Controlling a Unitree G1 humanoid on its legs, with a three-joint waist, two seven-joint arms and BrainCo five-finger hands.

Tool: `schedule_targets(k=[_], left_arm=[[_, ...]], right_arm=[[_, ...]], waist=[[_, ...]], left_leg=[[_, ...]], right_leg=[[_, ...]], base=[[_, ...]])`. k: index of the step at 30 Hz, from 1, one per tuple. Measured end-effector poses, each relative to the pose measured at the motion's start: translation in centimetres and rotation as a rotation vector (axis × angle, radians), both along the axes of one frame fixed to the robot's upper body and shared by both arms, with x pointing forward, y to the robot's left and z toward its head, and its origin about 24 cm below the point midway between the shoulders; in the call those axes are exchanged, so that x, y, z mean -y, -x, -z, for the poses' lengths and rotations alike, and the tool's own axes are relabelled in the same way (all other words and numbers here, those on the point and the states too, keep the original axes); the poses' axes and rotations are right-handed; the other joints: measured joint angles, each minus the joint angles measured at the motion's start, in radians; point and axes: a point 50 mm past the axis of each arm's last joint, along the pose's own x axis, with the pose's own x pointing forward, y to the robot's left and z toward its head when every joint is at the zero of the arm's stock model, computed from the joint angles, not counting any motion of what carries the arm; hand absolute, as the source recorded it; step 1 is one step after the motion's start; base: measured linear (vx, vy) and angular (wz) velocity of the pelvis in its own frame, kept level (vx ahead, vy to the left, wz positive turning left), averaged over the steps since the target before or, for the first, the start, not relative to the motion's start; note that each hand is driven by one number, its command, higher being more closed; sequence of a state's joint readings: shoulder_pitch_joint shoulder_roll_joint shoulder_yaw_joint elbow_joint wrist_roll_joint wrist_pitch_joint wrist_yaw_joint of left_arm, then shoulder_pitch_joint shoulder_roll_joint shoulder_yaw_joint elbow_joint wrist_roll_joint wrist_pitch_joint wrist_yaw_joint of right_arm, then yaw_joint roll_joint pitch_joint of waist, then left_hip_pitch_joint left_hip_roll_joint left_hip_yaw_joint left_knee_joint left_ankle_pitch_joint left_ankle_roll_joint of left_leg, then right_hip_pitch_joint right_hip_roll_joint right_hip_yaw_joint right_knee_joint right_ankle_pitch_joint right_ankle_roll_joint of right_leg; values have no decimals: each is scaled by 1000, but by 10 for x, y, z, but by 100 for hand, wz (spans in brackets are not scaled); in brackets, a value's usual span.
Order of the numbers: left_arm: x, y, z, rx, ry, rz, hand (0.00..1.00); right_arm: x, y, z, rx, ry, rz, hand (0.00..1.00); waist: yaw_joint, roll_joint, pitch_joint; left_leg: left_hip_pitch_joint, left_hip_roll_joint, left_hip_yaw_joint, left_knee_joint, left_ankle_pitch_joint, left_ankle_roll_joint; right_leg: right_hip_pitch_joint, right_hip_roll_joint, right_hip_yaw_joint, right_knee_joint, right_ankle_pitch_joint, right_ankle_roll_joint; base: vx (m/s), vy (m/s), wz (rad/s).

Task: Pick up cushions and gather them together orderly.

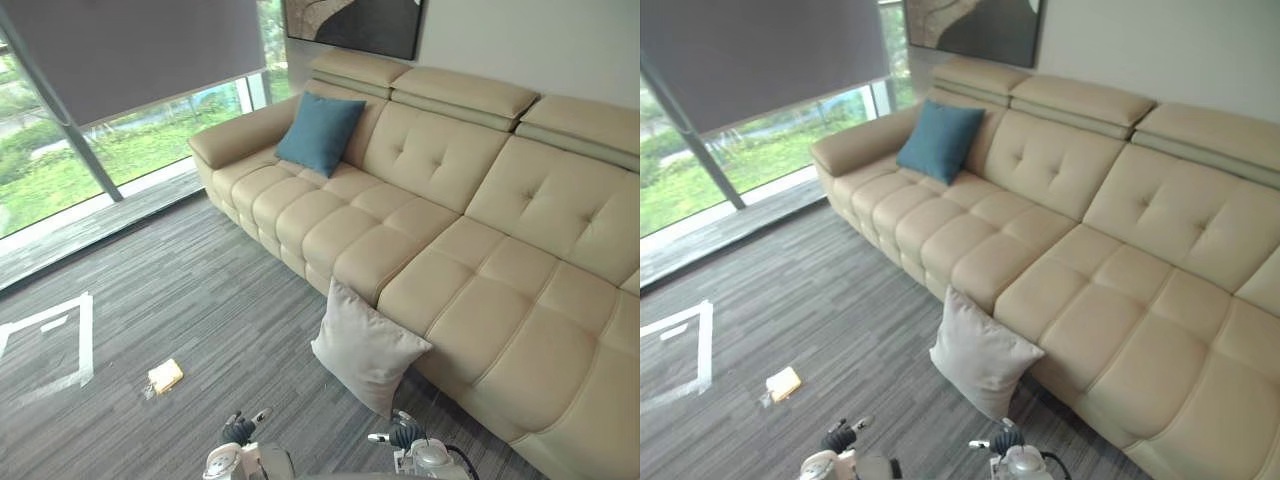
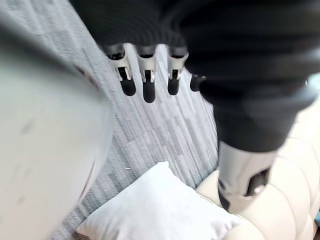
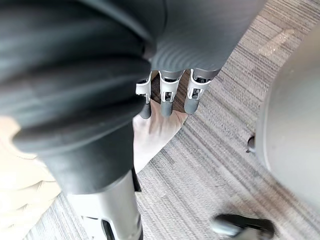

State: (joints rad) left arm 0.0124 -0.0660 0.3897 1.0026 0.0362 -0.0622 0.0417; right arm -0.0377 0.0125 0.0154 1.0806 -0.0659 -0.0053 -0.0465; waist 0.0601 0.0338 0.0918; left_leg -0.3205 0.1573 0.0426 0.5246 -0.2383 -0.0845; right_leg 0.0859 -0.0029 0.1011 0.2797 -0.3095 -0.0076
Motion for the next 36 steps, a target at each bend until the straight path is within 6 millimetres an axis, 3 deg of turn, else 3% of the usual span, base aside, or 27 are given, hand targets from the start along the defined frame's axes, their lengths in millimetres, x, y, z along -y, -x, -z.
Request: schedule_targets(k=[1,2,4,5,6,8,9,11,12,15,16,17,18,20,22,23,24,26,28,30,31,35,36], left_arm=[[1,2,1,-9,-1,10,0],[-2,3,1,-13,-8,14,0],[-10,7,2,-32,-29,16,0],[-11,7,2,-37,-29,17,0],[-11,8,3,-49,-26,20,0],[-9,11,5,-62,-21,27,0],[-8,14,6,-69,-20,31,0],[-6,15,7,-81,-16,40,0],[-5,17,8,-94,-20,70,0],[-5,17,9,-115,-38,158,0],[-8,18,10,-125,-47,172,0],[-1,20,11,-134,-26,171,0],[2,21,12,-138,-19,168,0],[11,22,13,-133,8,150,0],[10,19,11,-118,2,146,0],[7,16,10,-101,-1,117,0],[7,15,9,-96,0,109,0],[6,13,8,-80,-6,106,0],[4,9,6,-61,-13,107,0],[5,8,6,-59,-11,108,0],[8,7,6,-58,-3,108,0],[0,5,5,-58,-30,124,0],[0,5,5,-59,-31,127,0]], right_arm=[[0,2,1,-7,-1,-7,0],[0,3,1,-12,2,-6,0],[-14,8,2,-19,-35,-17,0],[-16,7,2,-16,-39,-24,0],[-17,6,1,-7,-43,-27,0],[-17,5,1,-4,-42,-28,0],[-18,4,0,4,-44,-29,0],[-17,4,0,7,-41,-30,0],[-15,5,1,4,-36,-28,0],[-6,3,1,7,-23,4,0],[-1,6,2,-5,-13,9,0],[8,6,2,-4,9,12,0],[10,6,2,-2,15,13,0],[23,6,2,-13,48,22,0],[24,6,2,-13,50,24,0],[24,6,2,-17,52,25,0],[24,6,2,-19,53,26,0],[24,8,3,-28,56,29,0],[22,7,3,-27,55,25,0],[22,7,3,-29,58,20,0],[23,5,2,-24,64,12,0],[11,15,6,-50,34,16,0],[10,14,6,-49,32,17,0]], waist=[[1,16,-6],[0,15,-10],[-2,-36,-38],[-4,-39,-39],[-3,-44,-41],[1,-41,-41],[-2,-38,-41],[-8,-35,-41],[-11,-34,-40],[-26,-32,-38],[-31,-54,-38],[-30,-22,-41],[-31,-10,-44],[-36,23,-45],[-36,20,-42],[-28,10,-32],[-26,8,-31],[-23,-1,-25],[-13,-12,-19],[-8,-10,-19],[-7,2,-19],[-10,-57,-45],[-9,-61,-47]], left_leg=[[9,12,-7,-3,50,-17],[11,6,11,16,26,-9],[80,-13,139,-25,-18,28],[100,-16,161,-39,-19,37],[182,-26,230,-95,-22,47],[254,-39,279,-154,-20,51],[321,-50,307,-213,-16,57],[377,-53,313,-271,-17,59],[412,-50,319,-304,-16,60],[448,-53,301,-320,-16,60],[470,-95,270,-319,-16,60],[485,-77,230,-314,-14,57],[480,-73,218,-306,-10,52],[448,-58,193,-216,8,28],[383,-41,191,-79,21,7],[296,-2,183,123,19,-4],[282,6,184,155,2,1],[249,21,185,172,-44,12],[217,3,110,45,-68,12],[214,-21,15,-77,-54,9],[216,-22,-35,-155,1,-25],[259,-71,55,-214,2,12],[263,-76,62,-220,3,14]], right_leg=[[6,1,40,19,-35,27],[8,-10,56,27,-41,30],[-93,-58,97,214,14,55],[-119,-66,87,264,35,67],[-188,-105,14,404,94,90],[-218,-152,-82,469,106,82],[-227,-181,-183,484,97,70],[-227,-170,-275,445,65,61],[-239,-140,-308,394,48,65],[-276,-80,-326,245,51,30],[-265,-65,-308,115,147,-41],[-229,-55,-307,101,149,-46],[-218,-50,-306,85,151,-45],[-185,-36,-304,22,150,-45],[-165,-32,-301,-2,150,-46],[-115,-27,-286,-45,148,-50],[-103,-24,-281,-52,147,-51],[-66,-20,-260,-65,147,-51],[-54,-20,-195,-74,143,-43],[-71,-18,-144,-58,129,-18],[-99,0,-108,-33,115,4],[-111,-60,-34,-49,122,55],[-111,-65,-30,-54,123,58]], base=[[375,441,-111],[406,455,-103],[420,437,-109],[482,493,-116],[320,307,-90],[245,202,-78],[291,163,-57],[313,121,-34],[282,2,-11],[293,-80,0],[295,-97,-10],[294,-82,-12],[285,-101,-22],[265,-121,-7],[207,-87,-1],[175,-46,-11],[190,-3,-32],[158,35,-44],[106,126,-76],[61,227,-97],[45,329,-115],[78,221,-53],[106,157,-38]])
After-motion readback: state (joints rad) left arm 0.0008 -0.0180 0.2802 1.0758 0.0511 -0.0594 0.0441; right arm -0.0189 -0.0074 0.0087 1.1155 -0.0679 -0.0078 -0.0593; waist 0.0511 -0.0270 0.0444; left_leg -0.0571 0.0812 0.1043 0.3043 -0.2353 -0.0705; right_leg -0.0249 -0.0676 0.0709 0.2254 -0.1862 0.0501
